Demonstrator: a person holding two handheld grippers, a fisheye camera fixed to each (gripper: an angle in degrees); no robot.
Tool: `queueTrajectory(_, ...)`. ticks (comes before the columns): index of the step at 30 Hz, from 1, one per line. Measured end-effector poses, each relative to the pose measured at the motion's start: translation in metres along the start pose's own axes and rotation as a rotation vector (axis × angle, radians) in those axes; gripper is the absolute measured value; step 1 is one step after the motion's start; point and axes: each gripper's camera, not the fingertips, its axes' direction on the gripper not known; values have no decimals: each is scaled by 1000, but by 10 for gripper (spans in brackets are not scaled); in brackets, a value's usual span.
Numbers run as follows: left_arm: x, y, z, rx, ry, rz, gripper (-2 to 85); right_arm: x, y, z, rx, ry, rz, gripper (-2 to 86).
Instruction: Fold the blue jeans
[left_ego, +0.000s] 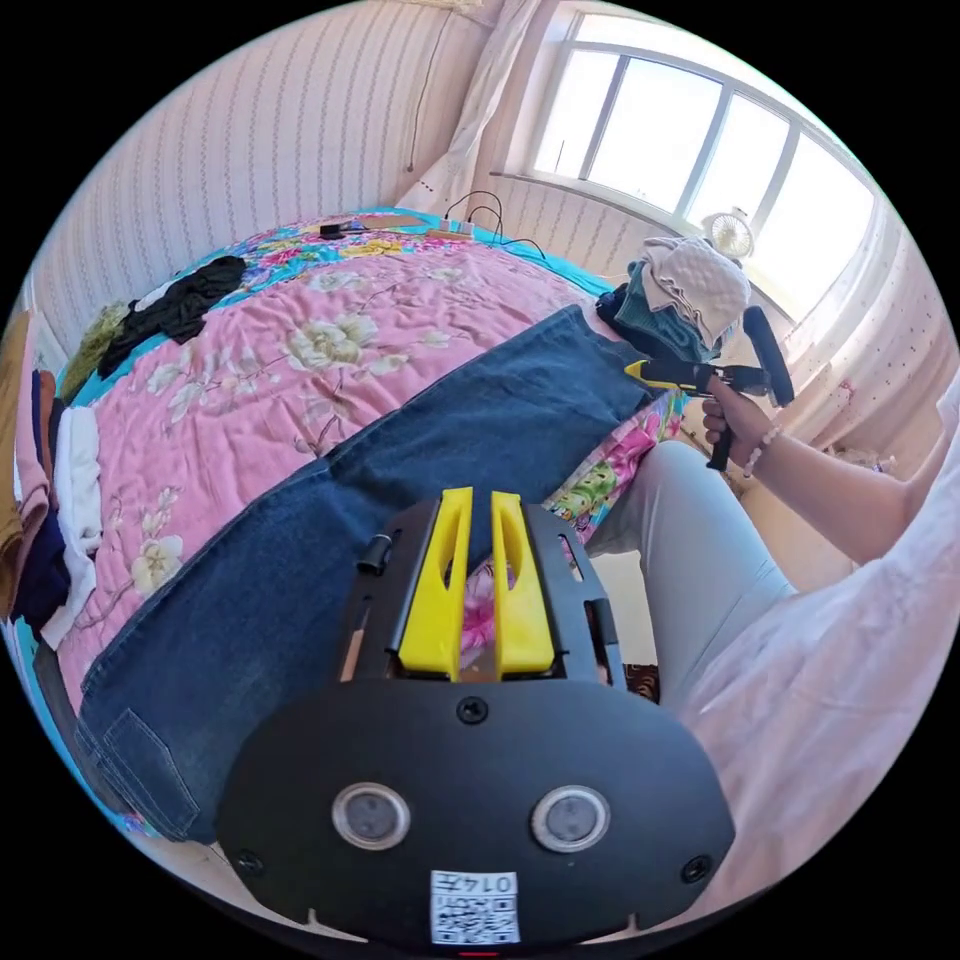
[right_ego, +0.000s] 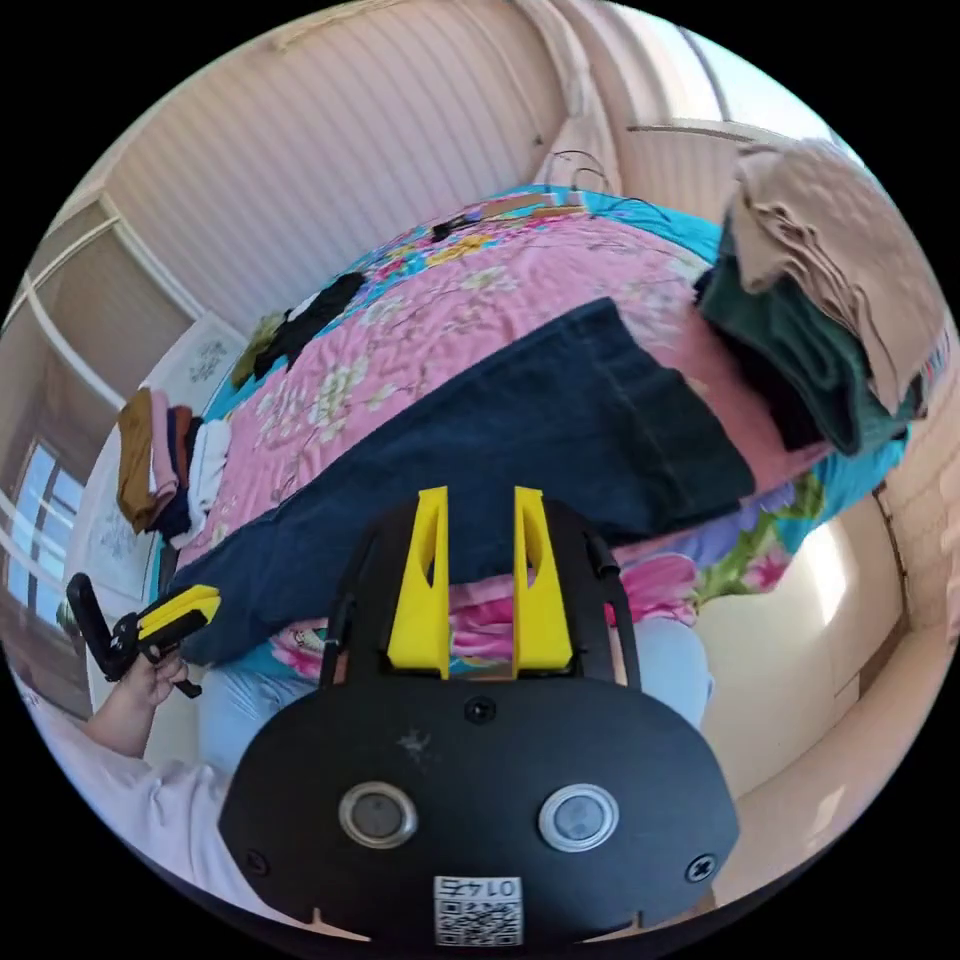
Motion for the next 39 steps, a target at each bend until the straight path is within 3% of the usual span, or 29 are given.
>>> queueTrajectory(7,28,-115,44,3,105,145,74,160,28,-51,195,10,458,129)
queueTrajectory(10,40,-154,64,-27,122,207,82,202,32,-59,281,-82,530,125)
queueTrajectory(14,61,-214,104,-79,142,283,85,250,29,-56,224,-159,611,81)
queueTrajectory(23,118,-319,201,-171,178,358,103,315,45,-76,339,-374,610,24)
queueTrajectory(30,155,-372,266,-226,132,434,113,334,52,-89,433,-412,545,15)
queueTrajectory(33,169,-374,296,-355,84,494,111,341,54,-89,449,-423,534,14)
queueTrajectory(39,183,-360,285,-316,32,591,41,343,57,-84,462,-421,518,13)
